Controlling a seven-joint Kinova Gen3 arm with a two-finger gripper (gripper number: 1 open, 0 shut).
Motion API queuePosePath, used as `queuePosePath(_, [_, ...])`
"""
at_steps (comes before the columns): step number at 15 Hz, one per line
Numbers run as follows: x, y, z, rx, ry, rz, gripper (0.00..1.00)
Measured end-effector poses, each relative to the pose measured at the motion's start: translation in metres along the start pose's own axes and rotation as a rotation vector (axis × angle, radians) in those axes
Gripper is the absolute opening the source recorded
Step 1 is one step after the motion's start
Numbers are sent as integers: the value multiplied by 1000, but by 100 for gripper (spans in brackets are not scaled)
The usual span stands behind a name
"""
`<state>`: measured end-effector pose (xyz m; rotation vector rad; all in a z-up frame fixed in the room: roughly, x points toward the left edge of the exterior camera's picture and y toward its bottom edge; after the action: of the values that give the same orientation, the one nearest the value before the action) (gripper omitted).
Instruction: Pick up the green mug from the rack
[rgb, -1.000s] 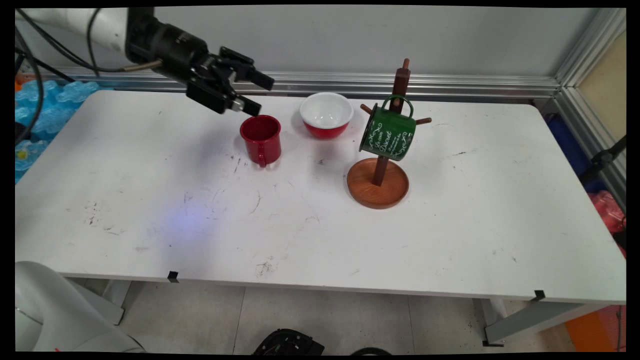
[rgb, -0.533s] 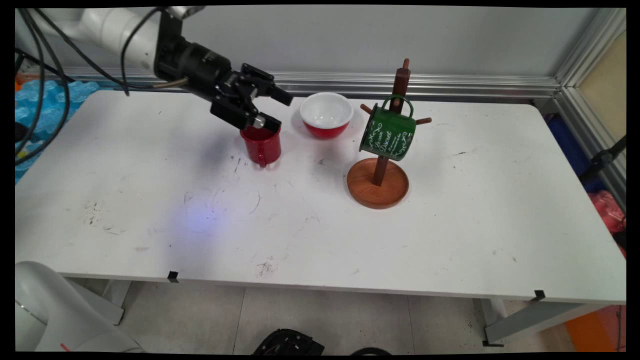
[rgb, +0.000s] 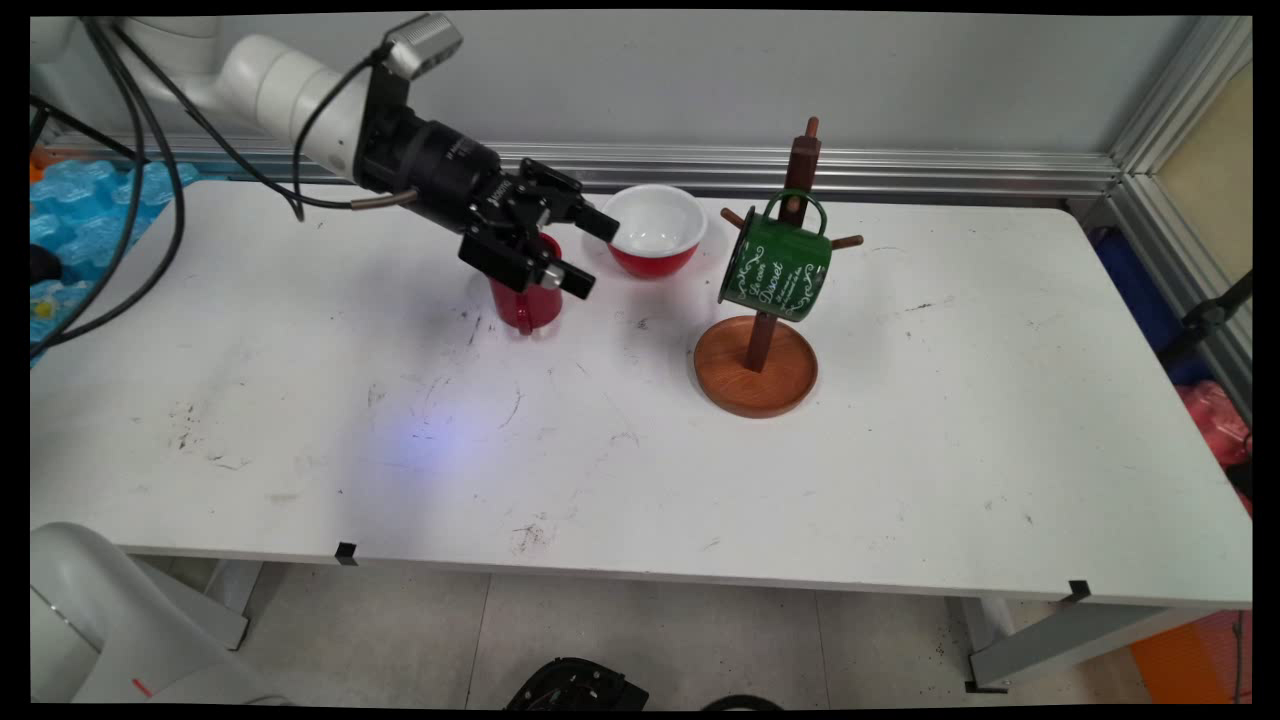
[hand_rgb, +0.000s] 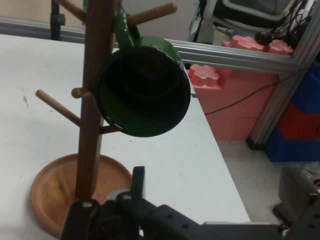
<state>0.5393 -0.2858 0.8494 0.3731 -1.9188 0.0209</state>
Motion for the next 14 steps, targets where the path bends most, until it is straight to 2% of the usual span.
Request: queuePosePath(14, [2, -6, 61, -14, 44, 7, 100])
